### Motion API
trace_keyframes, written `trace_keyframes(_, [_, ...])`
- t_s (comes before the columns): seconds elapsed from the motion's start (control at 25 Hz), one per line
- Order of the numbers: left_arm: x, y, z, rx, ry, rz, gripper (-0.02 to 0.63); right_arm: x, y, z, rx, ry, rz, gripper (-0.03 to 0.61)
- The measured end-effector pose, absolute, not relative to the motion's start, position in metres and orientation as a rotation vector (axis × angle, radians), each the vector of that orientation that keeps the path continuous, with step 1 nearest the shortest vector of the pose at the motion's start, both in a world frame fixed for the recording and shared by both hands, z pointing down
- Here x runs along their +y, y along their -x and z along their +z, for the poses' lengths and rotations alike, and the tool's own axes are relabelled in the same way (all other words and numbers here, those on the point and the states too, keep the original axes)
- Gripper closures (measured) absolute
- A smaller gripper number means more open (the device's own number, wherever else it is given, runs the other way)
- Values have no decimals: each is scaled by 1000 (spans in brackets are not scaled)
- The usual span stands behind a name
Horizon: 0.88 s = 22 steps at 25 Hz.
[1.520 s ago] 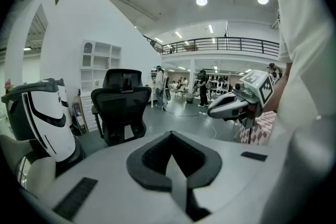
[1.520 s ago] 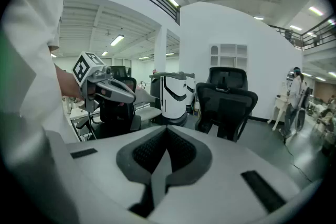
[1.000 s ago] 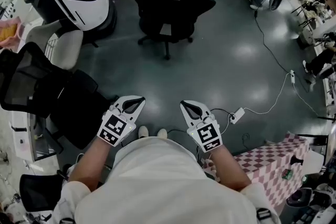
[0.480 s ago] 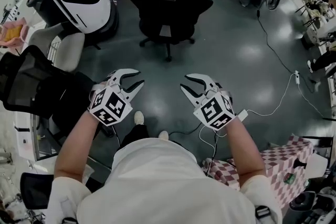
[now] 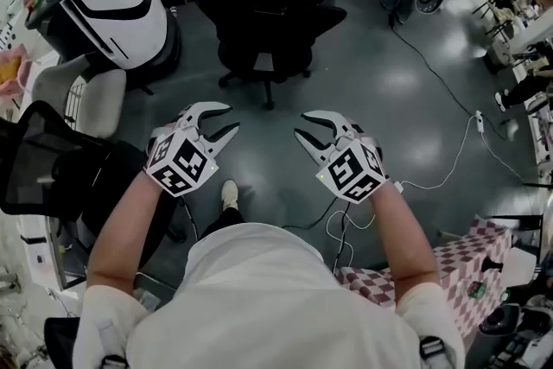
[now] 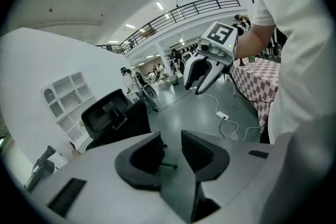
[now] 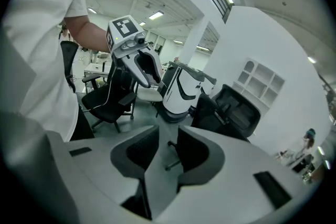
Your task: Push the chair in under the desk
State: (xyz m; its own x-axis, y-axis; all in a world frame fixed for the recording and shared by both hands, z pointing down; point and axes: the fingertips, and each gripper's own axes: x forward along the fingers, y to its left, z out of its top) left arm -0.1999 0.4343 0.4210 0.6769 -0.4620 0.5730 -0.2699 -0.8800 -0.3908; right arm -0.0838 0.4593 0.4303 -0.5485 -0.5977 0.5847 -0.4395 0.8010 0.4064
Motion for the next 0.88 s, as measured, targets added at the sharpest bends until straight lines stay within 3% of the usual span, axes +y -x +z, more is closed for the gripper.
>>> trace_keyframes(0.88, [236,248,415,434,2629,-919,488,275,113,421,-2173,-1006,-206,482])
